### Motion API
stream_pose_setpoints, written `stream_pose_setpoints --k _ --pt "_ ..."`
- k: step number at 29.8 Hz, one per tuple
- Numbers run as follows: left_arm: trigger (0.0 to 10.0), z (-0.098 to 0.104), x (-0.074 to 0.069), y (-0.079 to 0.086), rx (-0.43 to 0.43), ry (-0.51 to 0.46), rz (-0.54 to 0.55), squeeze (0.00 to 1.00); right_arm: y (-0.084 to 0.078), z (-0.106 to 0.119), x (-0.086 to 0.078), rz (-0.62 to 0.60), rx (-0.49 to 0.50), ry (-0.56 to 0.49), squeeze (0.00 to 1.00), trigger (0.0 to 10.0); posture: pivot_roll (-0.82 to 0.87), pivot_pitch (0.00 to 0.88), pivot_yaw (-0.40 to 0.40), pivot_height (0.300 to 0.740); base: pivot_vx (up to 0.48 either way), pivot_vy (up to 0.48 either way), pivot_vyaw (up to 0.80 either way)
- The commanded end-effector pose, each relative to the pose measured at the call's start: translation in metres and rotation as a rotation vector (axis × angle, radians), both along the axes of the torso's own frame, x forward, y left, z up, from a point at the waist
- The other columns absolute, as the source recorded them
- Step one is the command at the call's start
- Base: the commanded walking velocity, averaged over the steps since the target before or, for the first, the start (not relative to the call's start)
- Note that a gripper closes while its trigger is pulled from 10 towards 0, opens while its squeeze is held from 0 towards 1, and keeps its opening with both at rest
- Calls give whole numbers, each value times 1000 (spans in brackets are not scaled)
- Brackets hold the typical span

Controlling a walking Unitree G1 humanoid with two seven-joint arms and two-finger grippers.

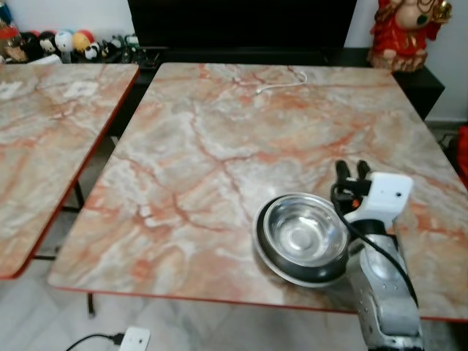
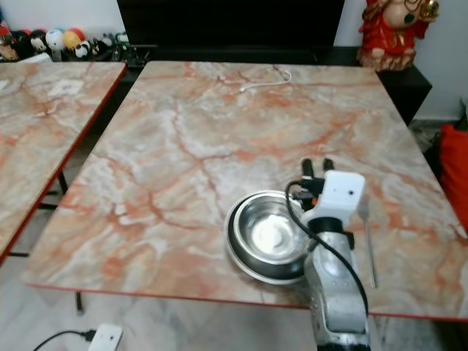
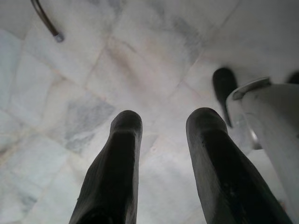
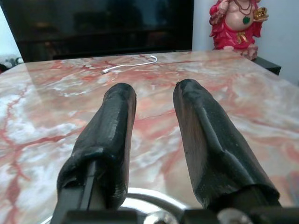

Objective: Setting the table

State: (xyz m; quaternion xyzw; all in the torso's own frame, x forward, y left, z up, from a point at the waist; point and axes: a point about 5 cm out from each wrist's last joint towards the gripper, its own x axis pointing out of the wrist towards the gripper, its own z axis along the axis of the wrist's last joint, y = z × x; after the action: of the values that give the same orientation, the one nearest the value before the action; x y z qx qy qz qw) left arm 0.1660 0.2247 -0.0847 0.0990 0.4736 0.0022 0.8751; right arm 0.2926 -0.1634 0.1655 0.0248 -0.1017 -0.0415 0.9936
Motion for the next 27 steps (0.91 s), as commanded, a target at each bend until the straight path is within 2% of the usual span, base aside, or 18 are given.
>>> stream_pose_setpoints --k 1,15,27 --pt "10000 -3 -6 -4 -6 23 -9 0 -5 -3 -1 -20 -9 9 0 10000 -128 86 47 740 0 480 0" --pt "10000 -4 -7 -5 -7 25 -12 0 12 -1 2 31 -10 -13 0 10000 -126 58 46 740 0 480 0" --pt "10000 -4 -8 -5 -7 24 -10 0 19 1 3 77 -64 -26 0 10000 -121 54 46 740 0 480 85"
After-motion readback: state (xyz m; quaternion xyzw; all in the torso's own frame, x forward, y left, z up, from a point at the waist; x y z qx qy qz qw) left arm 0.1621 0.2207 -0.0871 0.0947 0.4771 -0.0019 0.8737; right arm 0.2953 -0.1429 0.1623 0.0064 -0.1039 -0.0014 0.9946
